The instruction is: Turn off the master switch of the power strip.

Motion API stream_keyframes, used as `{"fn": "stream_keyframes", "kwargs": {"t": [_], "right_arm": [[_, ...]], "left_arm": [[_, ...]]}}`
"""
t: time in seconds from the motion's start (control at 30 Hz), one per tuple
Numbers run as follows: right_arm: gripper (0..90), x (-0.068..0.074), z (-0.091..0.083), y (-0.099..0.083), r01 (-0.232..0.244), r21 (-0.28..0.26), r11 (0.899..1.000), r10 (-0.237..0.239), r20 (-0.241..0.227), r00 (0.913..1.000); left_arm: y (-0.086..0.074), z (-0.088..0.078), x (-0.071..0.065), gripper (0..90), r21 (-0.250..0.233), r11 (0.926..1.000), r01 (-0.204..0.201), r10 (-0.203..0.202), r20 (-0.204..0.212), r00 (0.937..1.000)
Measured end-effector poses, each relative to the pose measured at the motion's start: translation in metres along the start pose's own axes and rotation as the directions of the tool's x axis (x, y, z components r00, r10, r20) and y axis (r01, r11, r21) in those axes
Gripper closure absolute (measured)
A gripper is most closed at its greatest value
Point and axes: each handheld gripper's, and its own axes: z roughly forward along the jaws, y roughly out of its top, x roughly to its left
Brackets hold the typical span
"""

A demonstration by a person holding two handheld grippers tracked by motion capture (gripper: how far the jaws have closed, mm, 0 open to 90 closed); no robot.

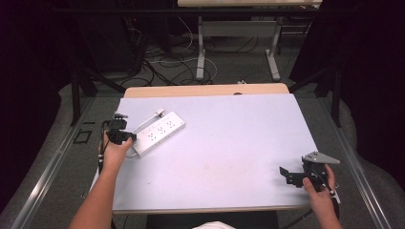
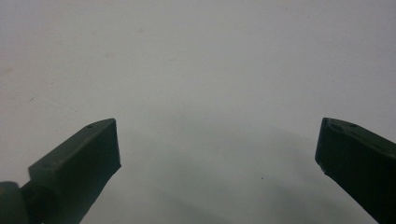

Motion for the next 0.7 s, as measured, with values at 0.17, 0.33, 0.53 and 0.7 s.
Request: {"fn": "stream_keyframes", "kwargs": {"t": [0.17,0.33,0.53,0.7], "right_arm": [[0.0,0.0001,0.0004,0.0000,0.002,-0.003,1.000,-0.002,-0.004,1.0000],[0.0,-0.0002,0.0000,0.0000,0.002,-0.004,1.000,-0.002,-0.003,1.0000],[0.0,-0.0002,-0.0003,-0.0001,0.004,-0.003,1.000,-0.004,-0.002,1.0000],[0.0,0.0006,0.0002,-0.0001,0.005,-0.003,1.000,-0.005,-0.003,1.0000]], "left_arm": [[0.0022,-0.0042,-0.0007,79.9,0.012,0.9999,-0.007,0.006,0.022,0.9997],[0.0033,-0.0051,-0.0039,71.6,-0.015,0.9999,-0.006,0.006,0.027,0.9996],[0.0038,-0.0054,-0.0056,62.7,-0.023,0.9995,-0.020,0.021,0.021,0.9996],[0.0047,-0.0080,-0.0047,54.8,-0.037,0.9988,-0.030,0.031,0.010,0.9995]]}}
